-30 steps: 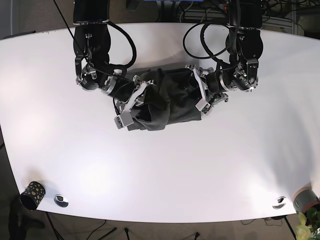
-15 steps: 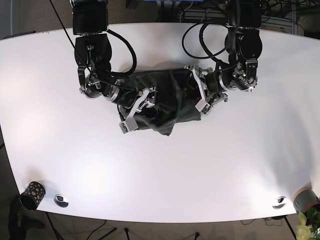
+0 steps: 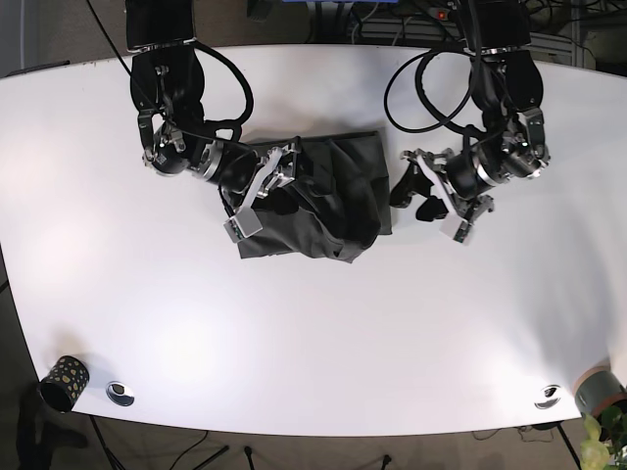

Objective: Fold the T-shirt properly
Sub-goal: 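Push both ends inward with both grippers, folding the bundle in half, then flatten the folded bundle with both grippers pressing its edges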

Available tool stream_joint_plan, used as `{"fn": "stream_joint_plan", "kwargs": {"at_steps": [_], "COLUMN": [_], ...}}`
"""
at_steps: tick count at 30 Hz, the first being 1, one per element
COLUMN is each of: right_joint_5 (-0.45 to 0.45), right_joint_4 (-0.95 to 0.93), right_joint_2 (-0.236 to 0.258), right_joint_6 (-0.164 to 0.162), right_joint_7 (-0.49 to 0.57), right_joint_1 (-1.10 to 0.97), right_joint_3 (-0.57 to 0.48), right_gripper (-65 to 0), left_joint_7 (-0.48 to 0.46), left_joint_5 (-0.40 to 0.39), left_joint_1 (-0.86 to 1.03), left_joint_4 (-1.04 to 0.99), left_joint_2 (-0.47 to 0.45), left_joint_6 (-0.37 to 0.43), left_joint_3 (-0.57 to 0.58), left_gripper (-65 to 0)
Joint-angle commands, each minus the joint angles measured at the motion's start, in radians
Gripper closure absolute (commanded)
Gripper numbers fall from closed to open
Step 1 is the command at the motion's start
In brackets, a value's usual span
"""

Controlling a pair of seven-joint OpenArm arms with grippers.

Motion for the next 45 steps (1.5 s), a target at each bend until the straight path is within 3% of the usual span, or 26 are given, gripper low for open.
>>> {"fn": "stream_joint_plan", "kwargs": {"at_steps": [1,10,23,34,40,45], "right_joint_5": [0.021,0.019,0.017,0.017,0.021,0.021], "right_joint_4": [0.018,0.017,-0.111,-0.115,-0.068,-0.028], "right_joint_2": [0.003,0.017,0.017,-0.037,-0.051,-0.029], "right_joint_6": [0.013,0.01,0.008,0.007,0.007,0.007], "right_joint_7": [0.021,0.044,0.048,0.111,0.111,0.111], "right_joint_1": [0.008,-0.001,0.031,0.028,0.028,0.028], "right_joint_3": [0.002,0.039,0.066,-0.236,-0.268,-0.244], "right_gripper": [-50.3,-50.3,-50.3,-50.1,-50.1,-50.1], "left_joint_7": [-0.013,-0.013,-0.013,-0.013,-0.013,-0.013], "left_joint_5": [-0.025,-0.039,-0.036,-0.036,-0.034,-0.034], "left_joint_1": [-0.011,0.003,0.02,0.007,-0.03,-0.031], "left_joint_4": [0.021,0.018,0.018,0.026,0.025,0.028], "left_joint_2": [-0.032,-0.201,-0.25,-0.221,-0.222,-0.225], "left_joint_6": [-0.001,-0.001,-0.001,-0.001,-0.001,-0.001], "left_joint_3": [-0.03,-0.109,-0.117,-0.114,-0.112,-0.071], "left_gripper": [-30.1,-30.1,-30.0,-30.0,-30.0,-30.1]}}
